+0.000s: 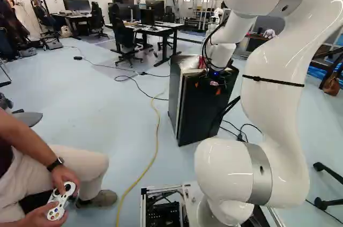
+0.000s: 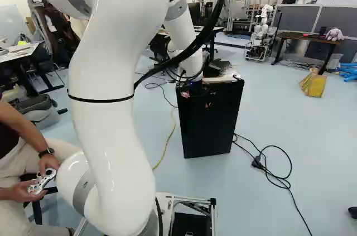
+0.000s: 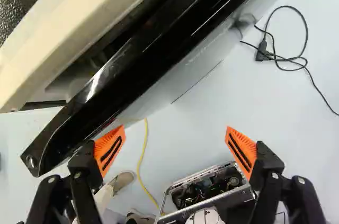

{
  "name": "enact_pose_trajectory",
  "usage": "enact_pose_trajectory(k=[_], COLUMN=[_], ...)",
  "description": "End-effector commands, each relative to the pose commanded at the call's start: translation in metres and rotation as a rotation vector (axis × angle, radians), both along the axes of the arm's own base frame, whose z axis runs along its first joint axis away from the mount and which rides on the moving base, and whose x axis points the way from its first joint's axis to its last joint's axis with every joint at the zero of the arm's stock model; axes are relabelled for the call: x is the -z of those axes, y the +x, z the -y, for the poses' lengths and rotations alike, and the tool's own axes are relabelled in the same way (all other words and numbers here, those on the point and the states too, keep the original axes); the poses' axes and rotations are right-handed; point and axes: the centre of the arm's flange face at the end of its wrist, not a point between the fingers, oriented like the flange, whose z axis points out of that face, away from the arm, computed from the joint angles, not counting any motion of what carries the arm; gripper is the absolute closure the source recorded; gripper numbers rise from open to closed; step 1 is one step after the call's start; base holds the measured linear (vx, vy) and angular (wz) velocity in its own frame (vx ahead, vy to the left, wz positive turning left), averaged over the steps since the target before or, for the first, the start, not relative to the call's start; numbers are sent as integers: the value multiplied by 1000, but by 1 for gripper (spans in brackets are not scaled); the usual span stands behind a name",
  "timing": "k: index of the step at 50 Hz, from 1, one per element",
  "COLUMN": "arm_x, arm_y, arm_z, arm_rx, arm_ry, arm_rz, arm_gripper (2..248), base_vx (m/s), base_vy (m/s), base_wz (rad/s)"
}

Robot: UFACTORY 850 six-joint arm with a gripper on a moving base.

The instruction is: Grab a drink from the fridge

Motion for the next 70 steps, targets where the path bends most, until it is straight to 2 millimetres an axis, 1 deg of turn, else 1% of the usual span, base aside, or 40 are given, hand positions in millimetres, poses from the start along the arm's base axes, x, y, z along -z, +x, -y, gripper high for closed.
enact_pose_trajectory(k=[29, 43, 55, 70], arm_x=[1, 1, 1, 0], arm_y=[28, 38, 37, 18], arm_z=[-19, -26, -27, -29], arm_rx=[-48, -64, -64, -58], arm_ry=[-5, -6, -6, -2], arm_rz=[16, 22, 21, 7], arm_gripper=[3, 3, 3, 3], base_vx=[0, 0, 0, 0], base_vy=[0, 0, 0, 0], base_wz=[0, 0, 0, 0])
